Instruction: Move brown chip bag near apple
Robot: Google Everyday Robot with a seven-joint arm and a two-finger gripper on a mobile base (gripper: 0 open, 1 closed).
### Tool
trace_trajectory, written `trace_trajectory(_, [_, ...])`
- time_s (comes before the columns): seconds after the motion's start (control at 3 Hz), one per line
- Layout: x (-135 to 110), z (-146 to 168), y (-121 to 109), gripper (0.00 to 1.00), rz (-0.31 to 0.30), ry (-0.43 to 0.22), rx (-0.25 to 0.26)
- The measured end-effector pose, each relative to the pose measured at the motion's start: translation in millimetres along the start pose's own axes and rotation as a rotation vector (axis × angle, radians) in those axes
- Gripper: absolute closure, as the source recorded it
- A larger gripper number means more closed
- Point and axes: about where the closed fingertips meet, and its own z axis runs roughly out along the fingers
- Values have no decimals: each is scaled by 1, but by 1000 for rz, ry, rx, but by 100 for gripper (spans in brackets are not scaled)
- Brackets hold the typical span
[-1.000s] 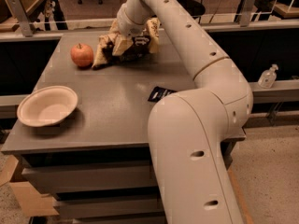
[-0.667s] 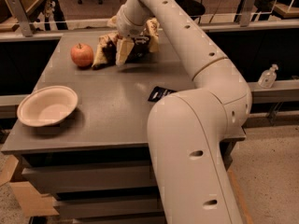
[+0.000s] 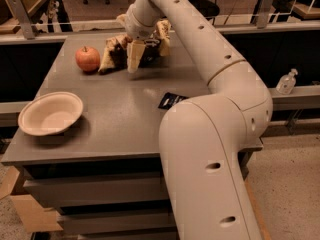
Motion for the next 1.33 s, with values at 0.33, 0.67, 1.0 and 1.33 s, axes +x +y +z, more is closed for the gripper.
trace_trajectory(0.33, [8,-23,-3,0,27,64,54])
trace_trajectory(0.67, [15,-52,2,0,58,138,127])
trace_trajectory(1.0, [23,-101,12,0,116,185,255])
trace_trajectory(1.33, [38,-154,41,0,203,240,415])
